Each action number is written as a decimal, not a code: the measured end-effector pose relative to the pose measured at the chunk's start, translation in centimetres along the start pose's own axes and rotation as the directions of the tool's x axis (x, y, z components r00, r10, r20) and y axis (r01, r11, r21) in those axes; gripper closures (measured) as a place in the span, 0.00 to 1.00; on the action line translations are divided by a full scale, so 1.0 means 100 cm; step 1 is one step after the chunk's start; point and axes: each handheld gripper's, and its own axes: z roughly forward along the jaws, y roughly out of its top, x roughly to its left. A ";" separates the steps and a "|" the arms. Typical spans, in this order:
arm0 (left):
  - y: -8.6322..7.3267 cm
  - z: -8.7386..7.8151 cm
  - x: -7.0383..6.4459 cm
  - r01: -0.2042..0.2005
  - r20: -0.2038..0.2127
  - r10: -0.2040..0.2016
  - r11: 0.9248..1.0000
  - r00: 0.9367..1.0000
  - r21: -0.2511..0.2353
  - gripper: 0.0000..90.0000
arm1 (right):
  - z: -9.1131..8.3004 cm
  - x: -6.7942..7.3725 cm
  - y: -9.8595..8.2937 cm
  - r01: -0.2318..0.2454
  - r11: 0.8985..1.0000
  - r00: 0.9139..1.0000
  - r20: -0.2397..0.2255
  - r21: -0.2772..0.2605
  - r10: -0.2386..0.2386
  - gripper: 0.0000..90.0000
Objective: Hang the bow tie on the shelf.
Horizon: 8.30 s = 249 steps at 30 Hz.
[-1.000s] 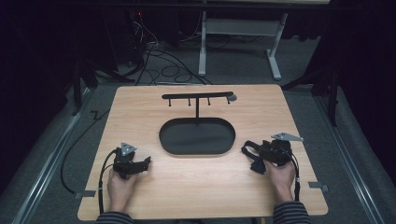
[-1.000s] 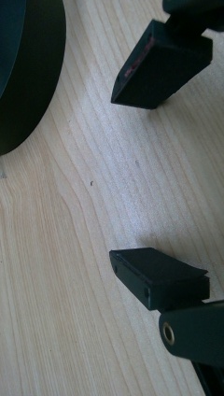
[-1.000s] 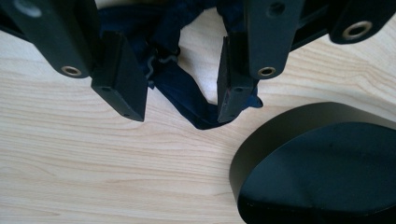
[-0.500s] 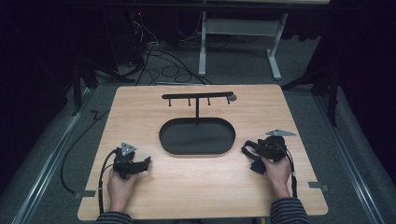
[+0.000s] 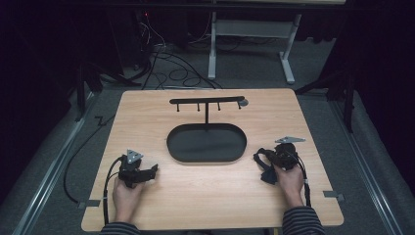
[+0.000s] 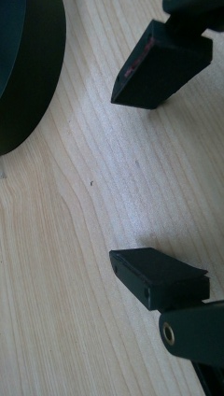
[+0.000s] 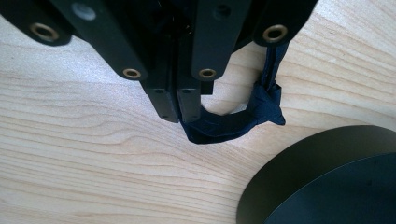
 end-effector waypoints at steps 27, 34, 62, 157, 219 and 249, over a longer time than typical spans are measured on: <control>0.000 0.000 0.000 0.002 0.003 -0.002 1.000 1.000 -0.001 0.23 | -0.052 0.013 0.014 0.034 0.987 0.999 0.002 -0.156 -0.035 1.00; 0.000 0.000 0.000 -0.001 0.003 0.001 1.000 1.000 -0.002 0.23 | -0.059 0.019 0.018 0.043 0.984 0.999 0.004 -0.173 -0.043 1.00; 0.000 0.000 0.000 -0.006 0.008 0.006 1.000 1.000 0.000 0.24 | -0.076 0.057 0.052 0.071 0.970 0.989 -0.108 -0.234 -0.099 1.00; 0.000 0.000 0.000 -0.007 0.009 0.007 1.000 1.000 0.000 0.24 | -0.039 0.062 0.153 0.070 0.946 0.995 -0.040 -0.316 -0.087 0.98; 0.000 0.001 0.000 -0.007 0.014 0.007 1.000 1.000 -0.001 0.24 | -0.121 0.027 0.120 -0.013 0.929 1.000 -0.031 -0.369 0.002 0.64; 0.000 0.000 0.000 -0.010 0.015 0.010 1.000 1.000 -0.001 0.24 | -0.152 0.013 0.082 -0.036 0.922 0.998 -0.052 -0.386 0.017 0.61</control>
